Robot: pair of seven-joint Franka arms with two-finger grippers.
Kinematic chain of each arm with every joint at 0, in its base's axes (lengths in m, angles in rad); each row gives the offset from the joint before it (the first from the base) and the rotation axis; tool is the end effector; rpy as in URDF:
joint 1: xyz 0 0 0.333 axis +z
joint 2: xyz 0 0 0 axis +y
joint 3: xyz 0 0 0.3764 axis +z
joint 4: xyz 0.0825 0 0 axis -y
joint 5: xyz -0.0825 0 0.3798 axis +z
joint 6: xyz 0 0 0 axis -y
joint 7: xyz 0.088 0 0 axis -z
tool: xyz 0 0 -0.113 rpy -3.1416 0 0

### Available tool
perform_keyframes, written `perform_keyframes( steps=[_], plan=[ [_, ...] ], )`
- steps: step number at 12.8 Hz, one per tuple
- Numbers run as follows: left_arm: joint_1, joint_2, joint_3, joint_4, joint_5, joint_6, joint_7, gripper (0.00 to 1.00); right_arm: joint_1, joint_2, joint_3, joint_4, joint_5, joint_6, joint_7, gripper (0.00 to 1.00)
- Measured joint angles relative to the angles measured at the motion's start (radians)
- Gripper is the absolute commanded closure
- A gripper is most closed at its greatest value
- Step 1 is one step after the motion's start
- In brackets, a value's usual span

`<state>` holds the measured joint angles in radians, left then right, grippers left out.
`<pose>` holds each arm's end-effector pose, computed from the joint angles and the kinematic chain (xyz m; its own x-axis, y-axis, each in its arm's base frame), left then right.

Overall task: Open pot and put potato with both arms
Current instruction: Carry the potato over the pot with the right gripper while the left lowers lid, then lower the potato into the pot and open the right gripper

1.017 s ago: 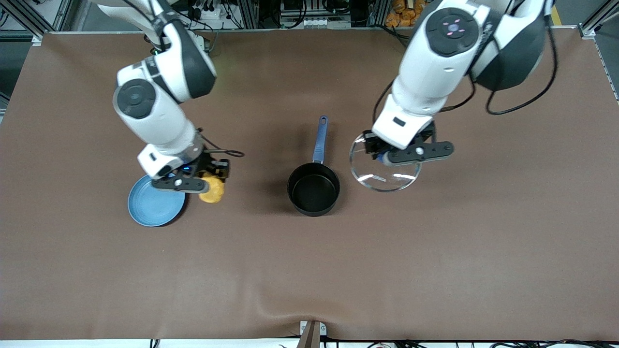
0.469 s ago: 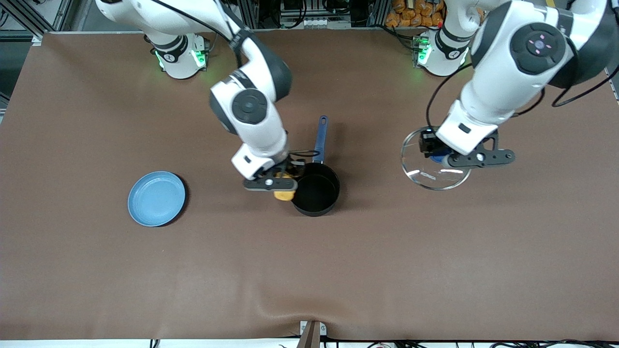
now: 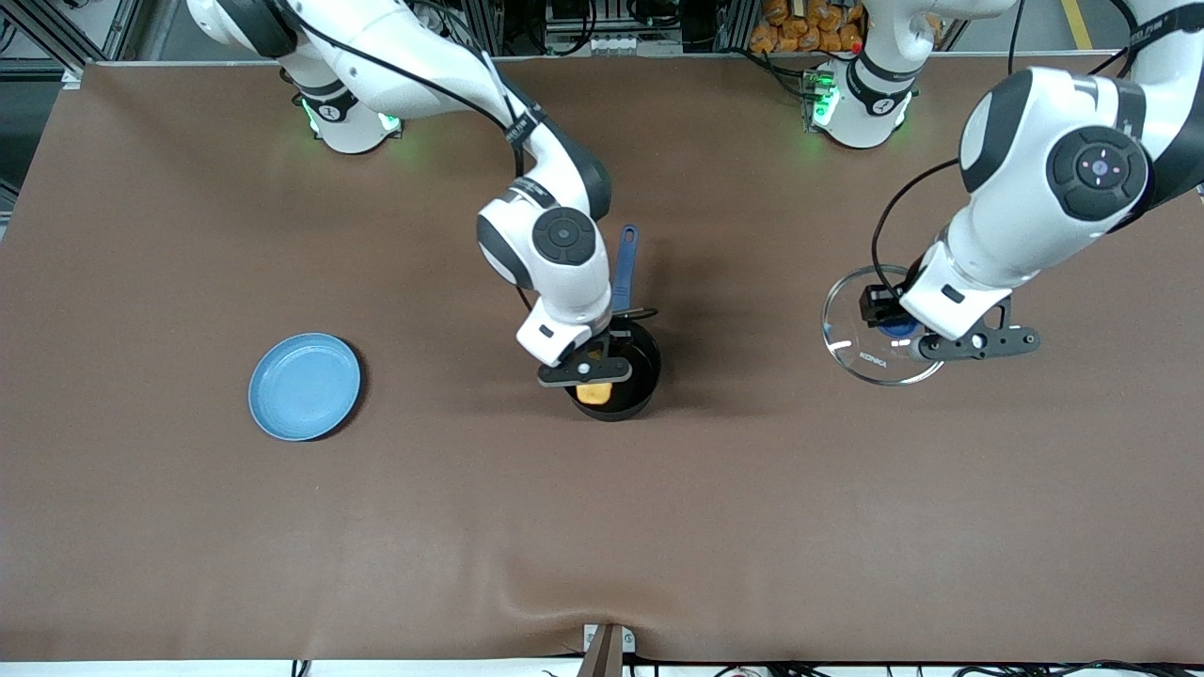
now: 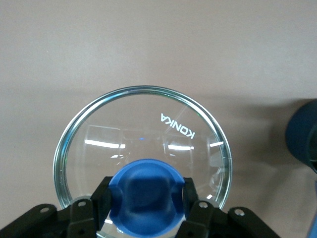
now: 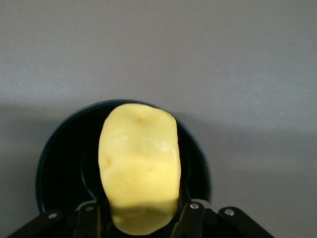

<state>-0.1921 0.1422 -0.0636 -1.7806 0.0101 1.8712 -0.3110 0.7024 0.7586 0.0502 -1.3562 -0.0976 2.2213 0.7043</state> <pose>0.5831 -0.1494 0.5232 0.9974 0.0528 -0.0487 0.0520 -0.9985 -0.0161 0.5832 0.5270 0.3210 0.9900 0.0852 0.1128 0.0893 -0.9955 -0.0316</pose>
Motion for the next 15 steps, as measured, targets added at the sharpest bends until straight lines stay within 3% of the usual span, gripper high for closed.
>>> perform_keyframes(
  steps=[9,15],
  plan=[
    [0.084,0.090,0.000,-0.216,0.000,0.318,0.047,1.00,0.027,0.088,-0.002,0.005,-0.024,0.104,0.000,1.00],
    [0.169,0.193,0.001,-0.246,0.000,0.424,0.147,1.00,0.025,0.106,-0.016,0.001,-0.024,0.111,0.073,1.00]
  ],
)
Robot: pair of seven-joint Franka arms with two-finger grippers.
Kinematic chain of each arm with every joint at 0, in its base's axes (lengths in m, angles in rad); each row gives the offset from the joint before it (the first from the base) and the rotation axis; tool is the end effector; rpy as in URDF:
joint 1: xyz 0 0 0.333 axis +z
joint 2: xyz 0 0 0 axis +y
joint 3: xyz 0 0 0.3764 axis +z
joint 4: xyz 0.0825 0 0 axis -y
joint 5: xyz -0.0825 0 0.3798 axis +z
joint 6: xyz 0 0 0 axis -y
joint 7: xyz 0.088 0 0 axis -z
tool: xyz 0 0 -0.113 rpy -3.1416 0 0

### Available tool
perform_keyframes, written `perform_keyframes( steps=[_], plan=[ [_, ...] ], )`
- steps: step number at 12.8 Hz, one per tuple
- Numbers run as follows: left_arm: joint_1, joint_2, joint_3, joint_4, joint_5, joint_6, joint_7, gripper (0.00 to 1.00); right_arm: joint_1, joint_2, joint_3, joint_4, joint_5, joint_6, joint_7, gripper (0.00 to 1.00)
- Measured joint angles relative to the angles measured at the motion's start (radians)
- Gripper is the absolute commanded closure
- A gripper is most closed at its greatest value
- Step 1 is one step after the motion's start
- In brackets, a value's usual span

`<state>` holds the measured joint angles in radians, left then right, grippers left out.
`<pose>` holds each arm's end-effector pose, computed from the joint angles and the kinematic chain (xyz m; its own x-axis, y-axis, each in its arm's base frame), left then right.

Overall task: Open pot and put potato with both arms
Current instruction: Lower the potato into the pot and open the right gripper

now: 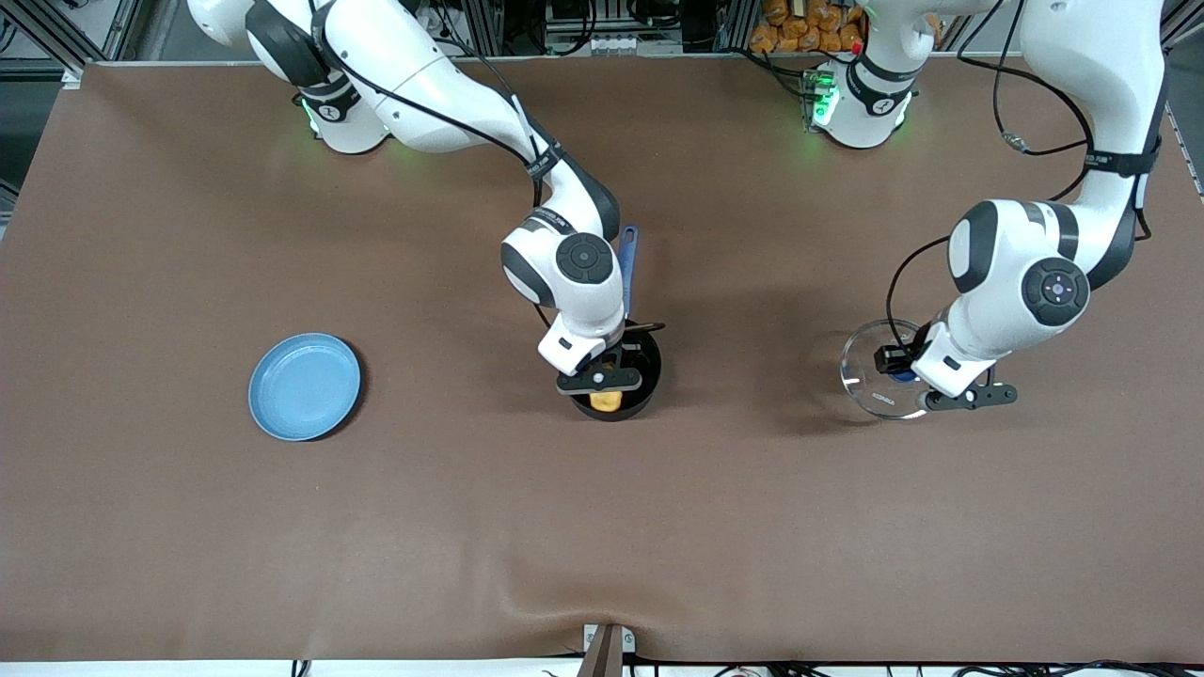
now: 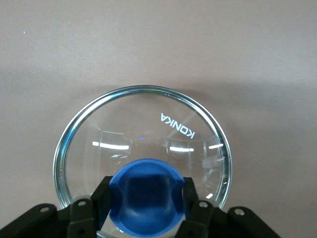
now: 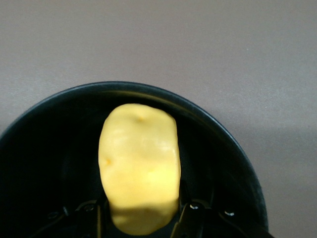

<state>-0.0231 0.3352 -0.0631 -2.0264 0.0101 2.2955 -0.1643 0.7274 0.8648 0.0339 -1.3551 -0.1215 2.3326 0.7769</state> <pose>0.6058 -0.0500 0.3311 0.9951 0.0737 -0.0667 0.0740 -0.9973 0.0028 0.5805 0.5397 0.2485 0.9905 0.0478 0.1288 0.0517 -0.9983 -0.0271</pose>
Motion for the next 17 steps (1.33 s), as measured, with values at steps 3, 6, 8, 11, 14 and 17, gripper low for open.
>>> perform_keyframes(
  steps=[3,6,8,11,14,17],
  plan=[
    [0.034,0.032,0.000,-0.024,0.000,0.075,0.052,1.00,0.000,0.006,0.000,-0.004,0.000,0.000,0.004,0.44],
    [0.053,0.059,0.000,-0.050,0.000,0.136,0.067,1.00,0.000,0.006,0.000,-0.004,0.000,0.000,0.008,0.26],
    [0.057,0.069,-0.001,-0.060,0.000,0.163,0.068,0.78,0.001,0.006,0.001,-0.004,0.000,0.001,0.019,0.25],
    [0.057,0.072,-0.002,-0.074,0.000,0.188,0.068,0.00,0.001,0.006,0.001,-0.004,0.000,0.001,0.024,0.30],
    [0.069,0.056,-0.002,-0.063,0.000,0.201,0.068,0.00,0.001,-0.001,0.000,0.005,0.000,-0.012,0.024,0.31],
    [0.072,-0.046,-0.009,-0.046,0.000,0.183,0.068,0.00,-0.002,-0.055,-0.004,0.025,0.001,-0.127,0.024,0.31]
  ],
)
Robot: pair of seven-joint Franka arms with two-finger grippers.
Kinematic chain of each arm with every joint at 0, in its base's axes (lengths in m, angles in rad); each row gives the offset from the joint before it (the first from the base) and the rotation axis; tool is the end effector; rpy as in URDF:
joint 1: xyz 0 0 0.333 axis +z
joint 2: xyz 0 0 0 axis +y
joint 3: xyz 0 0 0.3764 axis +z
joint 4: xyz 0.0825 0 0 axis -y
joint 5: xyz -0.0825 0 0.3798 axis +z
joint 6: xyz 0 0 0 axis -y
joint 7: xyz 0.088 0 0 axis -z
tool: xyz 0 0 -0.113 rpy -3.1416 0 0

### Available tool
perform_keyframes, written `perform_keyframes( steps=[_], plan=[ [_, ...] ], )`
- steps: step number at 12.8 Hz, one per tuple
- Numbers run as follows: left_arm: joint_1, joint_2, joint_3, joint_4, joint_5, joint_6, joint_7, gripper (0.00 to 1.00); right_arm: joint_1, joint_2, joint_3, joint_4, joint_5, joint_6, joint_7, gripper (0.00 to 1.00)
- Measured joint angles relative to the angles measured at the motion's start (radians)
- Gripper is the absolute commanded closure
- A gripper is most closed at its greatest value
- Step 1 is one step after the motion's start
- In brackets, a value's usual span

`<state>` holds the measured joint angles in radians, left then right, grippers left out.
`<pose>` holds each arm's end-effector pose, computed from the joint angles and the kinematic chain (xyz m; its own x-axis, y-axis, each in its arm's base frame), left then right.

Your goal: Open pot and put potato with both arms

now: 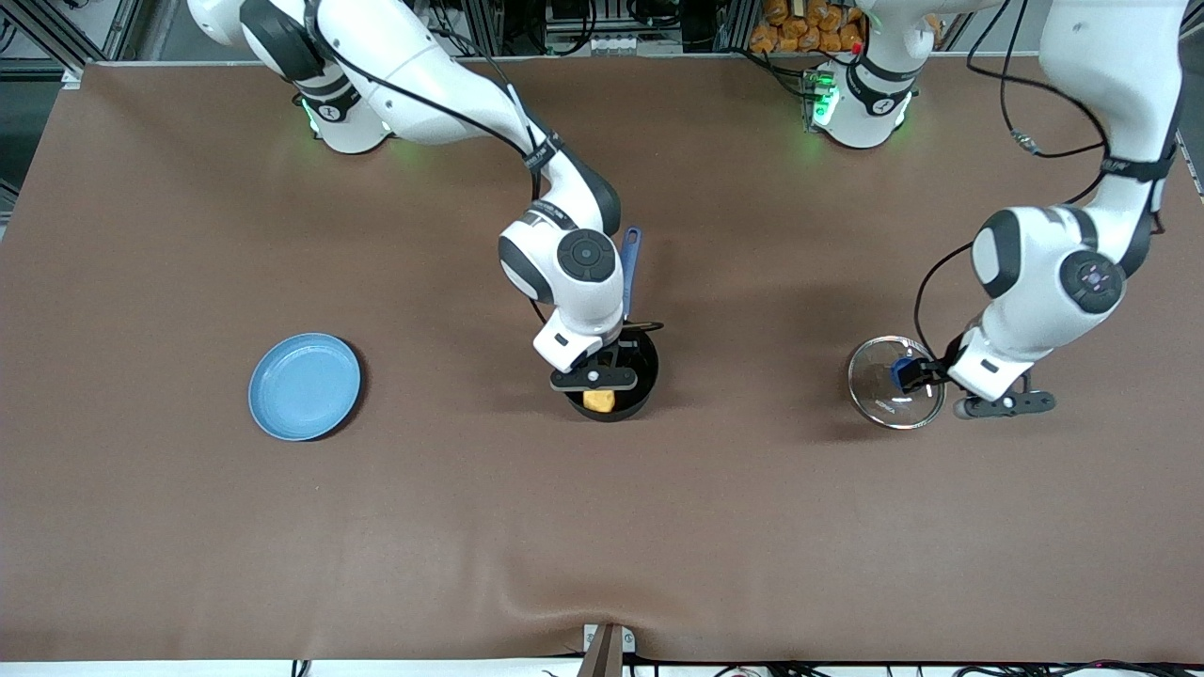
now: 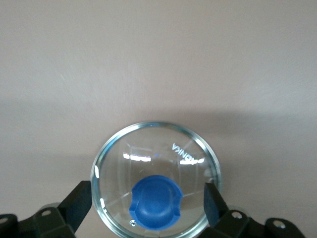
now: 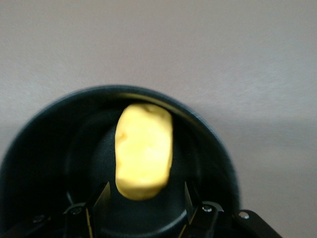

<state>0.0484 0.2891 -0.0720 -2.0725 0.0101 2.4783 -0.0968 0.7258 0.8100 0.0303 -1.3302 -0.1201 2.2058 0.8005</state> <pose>0.6126 -0.0121 0.3567 0.9908 0.0707 0.1154 0.0683 -0.9974 0.0247 0.5818 0.5333 0.2908 0.9948 0.0140 0.1012 0.0131 -0.9999 0.0094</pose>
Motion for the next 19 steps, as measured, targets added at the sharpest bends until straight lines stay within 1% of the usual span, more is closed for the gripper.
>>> perform_keyframes(
  steps=[2,4,5,6,8,11,14,16,19],
  plan=[
    [0.000,-0.091,-0.011,0.017,0.000,-0.065,0.000,0.00,-0.009,-0.065,-0.001,0.007,0.017,-0.077,0.000,0.31],
    [0.000,-0.175,-0.015,0.051,0.000,-0.186,0.000,0.00,-0.034,-0.152,-0.002,0.012,0.066,-0.165,-0.014,0.31],
    [0.000,-0.212,-0.016,0.075,0.000,-0.261,0.000,0.00,-0.056,-0.205,-0.002,0.014,0.080,-0.234,-0.037,0.25],
    [0.000,-0.241,-0.017,0.101,0.000,-0.334,0.000,0.00,-0.081,-0.260,-0.002,0.015,0.084,-0.303,-0.060,0.00],
    [0.000,-0.291,-0.018,0.149,0.000,-0.452,0.000,0.00,-0.147,-0.375,-0.003,0.016,0.092,-0.434,-0.107,0.00],
    [0.000,-0.349,-0.020,0.207,0.000,-0.582,0.000,0.00,-0.280,-0.528,0.001,0.013,0.119,-0.584,-0.179,0.00],
    [-0.001,-0.373,-0.043,0.295,0.000,-0.718,0.001,0.00,-0.462,-0.640,0.012,0.010,0.128,-0.732,-0.393,0.00],
    [-0.002,-0.373,-0.050,0.341,0.000,-0.775,0.001,0.00,-0.560,-0.687,0.014,0.002,0.134,-0.775,-0.494,0.00],
    [-0.002,-0.373,-0.053,0.364,-0.001,-0.828,0.001,0.00,-0.639,-0.742,0.015,-0.056,0.135,-0.784,-0.564,0.00]
  ],
)
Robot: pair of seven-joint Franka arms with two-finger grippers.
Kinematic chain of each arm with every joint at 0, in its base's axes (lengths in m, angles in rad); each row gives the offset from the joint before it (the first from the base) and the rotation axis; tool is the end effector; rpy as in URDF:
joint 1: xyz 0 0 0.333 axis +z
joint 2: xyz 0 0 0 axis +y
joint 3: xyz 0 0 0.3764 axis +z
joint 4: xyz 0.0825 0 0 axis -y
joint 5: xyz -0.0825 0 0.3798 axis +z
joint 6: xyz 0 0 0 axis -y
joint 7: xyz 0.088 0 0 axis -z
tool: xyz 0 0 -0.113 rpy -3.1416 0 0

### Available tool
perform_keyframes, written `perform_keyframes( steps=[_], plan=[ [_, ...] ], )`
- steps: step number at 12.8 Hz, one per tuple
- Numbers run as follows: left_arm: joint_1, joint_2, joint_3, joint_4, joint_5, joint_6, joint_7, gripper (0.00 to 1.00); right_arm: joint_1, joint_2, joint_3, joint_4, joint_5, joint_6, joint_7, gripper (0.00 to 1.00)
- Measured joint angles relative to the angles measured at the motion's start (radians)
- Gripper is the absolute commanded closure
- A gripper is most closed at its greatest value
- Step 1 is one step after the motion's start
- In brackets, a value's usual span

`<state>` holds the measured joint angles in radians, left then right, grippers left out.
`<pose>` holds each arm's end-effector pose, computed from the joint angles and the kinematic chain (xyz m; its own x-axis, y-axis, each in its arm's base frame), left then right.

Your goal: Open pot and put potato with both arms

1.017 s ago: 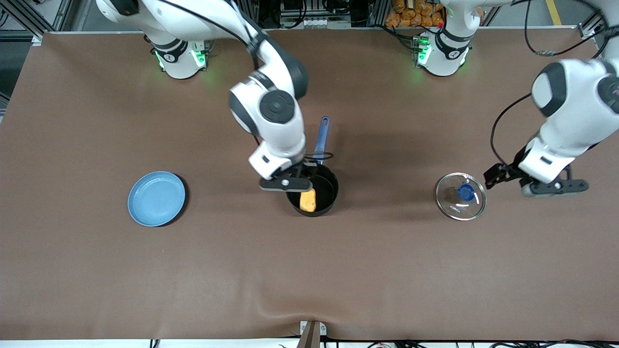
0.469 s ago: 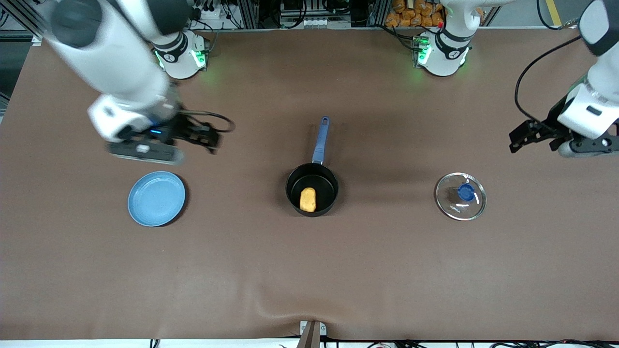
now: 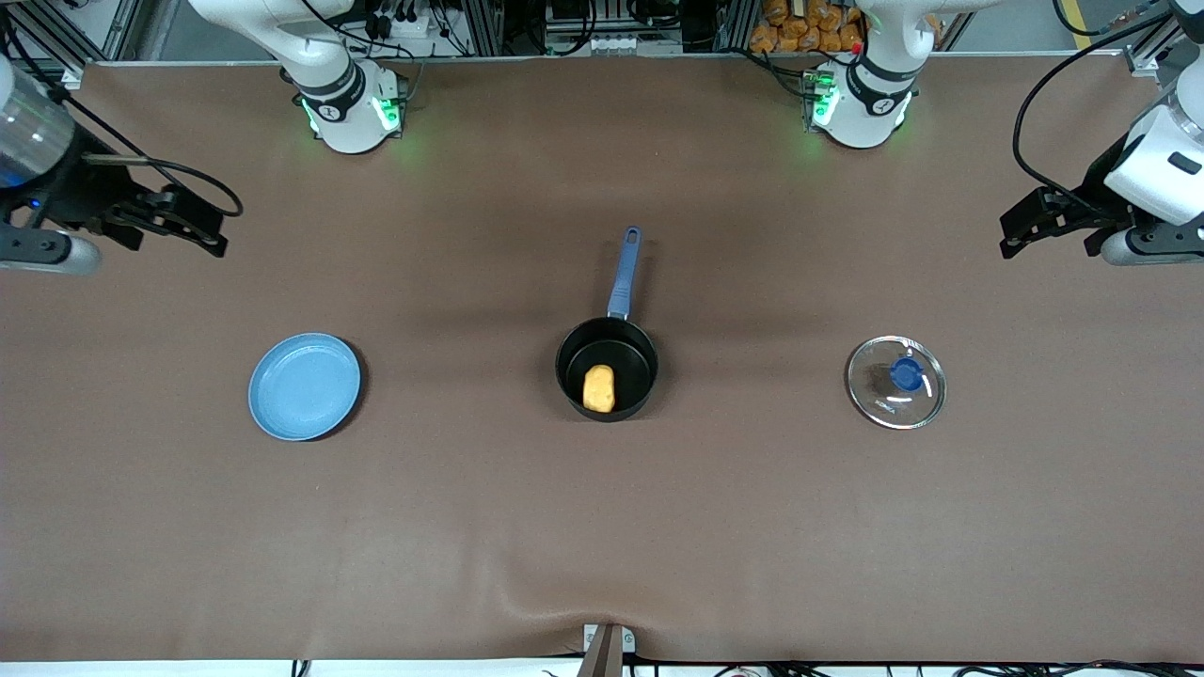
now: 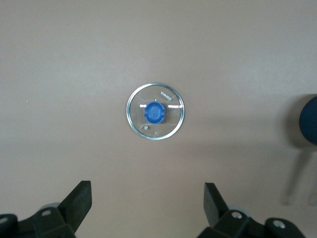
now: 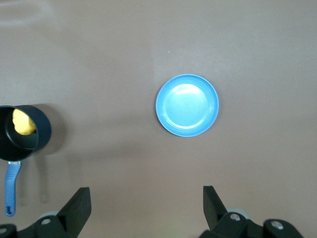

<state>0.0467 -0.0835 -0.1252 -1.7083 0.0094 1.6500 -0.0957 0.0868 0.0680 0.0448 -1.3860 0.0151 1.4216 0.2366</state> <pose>0.5238 -0.0435 0.6658 0.9995 0.0166 0.0263 0.0171 -0.9997 -0.0174 0.5548 0.0741 0.7134 0.9941 -0.1026 -0.0356 -0.1030 -0.9946 -0.0100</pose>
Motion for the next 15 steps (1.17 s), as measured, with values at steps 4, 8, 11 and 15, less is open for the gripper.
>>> perform_keyframes(
  steps=[4,8,11,15],
  plan=[
    [0.000,0.000,0.000,0.057,-0.001,-0.088,0.000,0.00,-0.100,-0.029,-0.001,-0.050,0.000,0.005,-0.154,0.00],
    [0.000,0.000,-0.012,0.061,-0.004,-0.107,0.000,0.00,-0.128,-0.035,-0.032,-0.053,-0.001,0.004,-0.206,0.00],
    [0.000,-0.002,-0.015,0.069,-0.011,-0.124,0.000,0.00,-0.127,-0.038,-0.041,-0.053,-0.001,-0.001,-0.207,0.00],
    [0.000,-0.003,-0.014,0.073,-0.011,-0.129,0.000,0.00,-0.125,-0.038,-0.036,-0.053,-0.001,-0.001,-0.207,0.00]
  ],
)
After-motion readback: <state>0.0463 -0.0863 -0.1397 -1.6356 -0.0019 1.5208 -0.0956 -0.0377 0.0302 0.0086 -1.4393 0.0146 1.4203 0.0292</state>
